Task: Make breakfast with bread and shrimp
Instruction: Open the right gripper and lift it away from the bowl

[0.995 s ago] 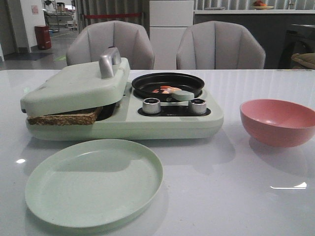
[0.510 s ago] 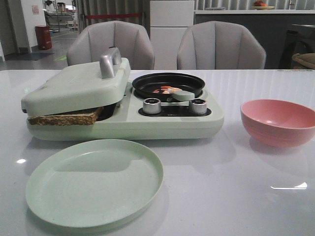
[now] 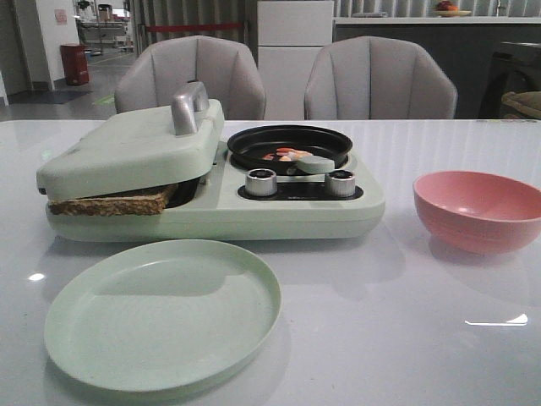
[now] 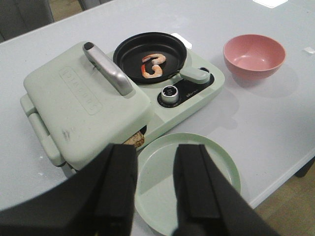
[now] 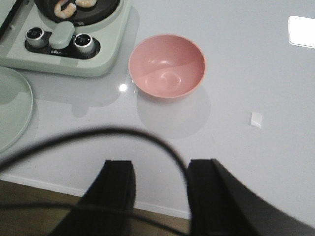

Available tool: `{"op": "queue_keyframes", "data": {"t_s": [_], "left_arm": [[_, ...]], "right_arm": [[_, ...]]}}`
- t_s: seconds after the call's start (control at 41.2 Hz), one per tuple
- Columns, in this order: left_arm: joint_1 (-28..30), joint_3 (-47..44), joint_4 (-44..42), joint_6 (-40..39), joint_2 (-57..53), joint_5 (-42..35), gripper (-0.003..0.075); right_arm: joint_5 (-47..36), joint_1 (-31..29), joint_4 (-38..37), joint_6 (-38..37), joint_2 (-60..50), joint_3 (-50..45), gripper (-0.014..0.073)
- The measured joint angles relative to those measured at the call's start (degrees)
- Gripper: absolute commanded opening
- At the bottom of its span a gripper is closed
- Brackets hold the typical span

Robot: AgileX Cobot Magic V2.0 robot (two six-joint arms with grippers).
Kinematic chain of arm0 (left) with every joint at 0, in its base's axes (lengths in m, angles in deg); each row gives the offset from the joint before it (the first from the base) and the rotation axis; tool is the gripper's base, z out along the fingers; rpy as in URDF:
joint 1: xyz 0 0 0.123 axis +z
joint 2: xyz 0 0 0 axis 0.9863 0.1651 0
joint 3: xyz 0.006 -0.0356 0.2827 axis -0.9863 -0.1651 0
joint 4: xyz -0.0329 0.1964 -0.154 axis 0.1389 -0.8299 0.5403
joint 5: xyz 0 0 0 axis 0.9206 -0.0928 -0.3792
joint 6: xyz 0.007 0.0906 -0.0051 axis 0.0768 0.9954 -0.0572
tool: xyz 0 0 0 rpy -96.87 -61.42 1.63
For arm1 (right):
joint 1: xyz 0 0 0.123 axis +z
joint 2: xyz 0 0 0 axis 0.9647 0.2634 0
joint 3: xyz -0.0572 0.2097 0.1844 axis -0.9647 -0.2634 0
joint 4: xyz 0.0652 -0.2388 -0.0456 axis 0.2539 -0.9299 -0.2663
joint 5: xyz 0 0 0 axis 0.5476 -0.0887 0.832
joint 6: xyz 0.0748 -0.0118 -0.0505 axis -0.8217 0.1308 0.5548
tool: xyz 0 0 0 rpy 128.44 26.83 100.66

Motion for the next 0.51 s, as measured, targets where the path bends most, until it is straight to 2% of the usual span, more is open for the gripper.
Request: {"op": "queue_keyframes", "data": {"t_s": [0.121,0.316,0.51], "left_arm": [[0.0,0.0,0.0,0.0,0.67,0.0,0.0249],[0.0,0.0,0.0,0.0,1.83,0.0,0.0099],[0.0,0.0,0.0,0.0,2.3,0.1,0.0101]], "right_arm": [[-0.64,0.0,0.0,-0.14,0.0,0.0,0.0359],[-0.53,0.0,-0.34,-0.14,0.0,0.0,0.0151],[-0.53,0.0,-0.34,-0.24,0.0,0.0,0.0006]]}}
